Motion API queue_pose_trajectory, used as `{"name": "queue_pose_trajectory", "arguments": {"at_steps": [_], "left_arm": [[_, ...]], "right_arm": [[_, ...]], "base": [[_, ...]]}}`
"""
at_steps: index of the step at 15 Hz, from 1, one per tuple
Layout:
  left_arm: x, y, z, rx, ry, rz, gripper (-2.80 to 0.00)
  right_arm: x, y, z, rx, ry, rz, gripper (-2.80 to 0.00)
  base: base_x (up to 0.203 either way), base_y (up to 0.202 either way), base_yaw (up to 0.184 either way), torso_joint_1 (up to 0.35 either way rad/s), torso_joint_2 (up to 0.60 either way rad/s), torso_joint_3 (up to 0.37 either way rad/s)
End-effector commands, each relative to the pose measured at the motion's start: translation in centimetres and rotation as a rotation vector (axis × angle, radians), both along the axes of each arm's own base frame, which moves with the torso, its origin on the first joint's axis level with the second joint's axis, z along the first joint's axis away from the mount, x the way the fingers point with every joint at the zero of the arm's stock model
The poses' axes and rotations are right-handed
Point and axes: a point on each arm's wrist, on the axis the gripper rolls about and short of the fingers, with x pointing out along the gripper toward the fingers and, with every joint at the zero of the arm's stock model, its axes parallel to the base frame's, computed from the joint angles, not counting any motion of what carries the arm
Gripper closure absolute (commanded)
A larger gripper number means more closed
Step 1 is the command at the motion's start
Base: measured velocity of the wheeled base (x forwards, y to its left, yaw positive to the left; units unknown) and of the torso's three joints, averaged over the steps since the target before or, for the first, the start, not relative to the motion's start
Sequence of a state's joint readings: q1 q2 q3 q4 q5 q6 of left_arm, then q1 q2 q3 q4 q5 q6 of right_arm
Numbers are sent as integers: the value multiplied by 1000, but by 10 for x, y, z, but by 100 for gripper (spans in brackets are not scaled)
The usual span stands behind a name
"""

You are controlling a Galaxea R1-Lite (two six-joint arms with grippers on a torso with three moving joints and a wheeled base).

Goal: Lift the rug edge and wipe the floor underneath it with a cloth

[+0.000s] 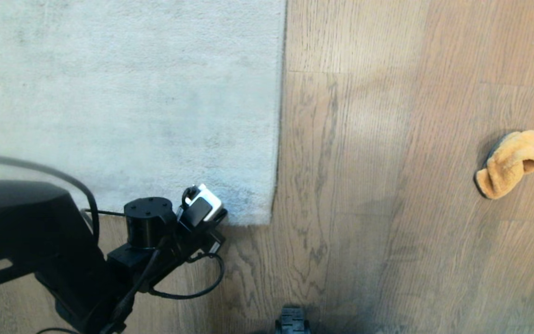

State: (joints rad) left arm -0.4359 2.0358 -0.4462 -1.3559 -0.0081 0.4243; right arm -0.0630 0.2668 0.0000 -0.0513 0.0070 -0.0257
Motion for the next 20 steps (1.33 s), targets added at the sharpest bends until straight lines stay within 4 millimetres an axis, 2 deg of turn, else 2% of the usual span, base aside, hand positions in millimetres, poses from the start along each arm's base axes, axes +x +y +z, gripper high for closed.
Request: {"name": "queue_pose_trajectory", "arguments": {"at_steps": [1, 8, 14, 17, 20], "left_arm": [[3, 2, 8, -16, -35, 10, 0], [24, -11, 25, -80, -136, 0, 0], [10, -20, 6, -66, -50, -37, 0], [8, -27, 1, -62, -35, -59, 0], [6, -26, -10, -40, -1, -63, 0]], "right_arm": [[0, 0, 0, 0, 1, 1, 0], [0, 0, 0, 0, 1, 1, 0], [0, 0, 0, 0, 1, 1, 0], [0, 0, 0, 0, 1, 1, 0], [0, 0, 0, 0, 1, 1, 0]], "base": [[0, 0, 0, 0, 0, 0], [0, 0, 0, 0, 0, 0], [0, 0, 0, 0, 0, 0], [0, 0, 0, 0, 0, 0], [0, 0, 0, 0, 0, 0]]}}
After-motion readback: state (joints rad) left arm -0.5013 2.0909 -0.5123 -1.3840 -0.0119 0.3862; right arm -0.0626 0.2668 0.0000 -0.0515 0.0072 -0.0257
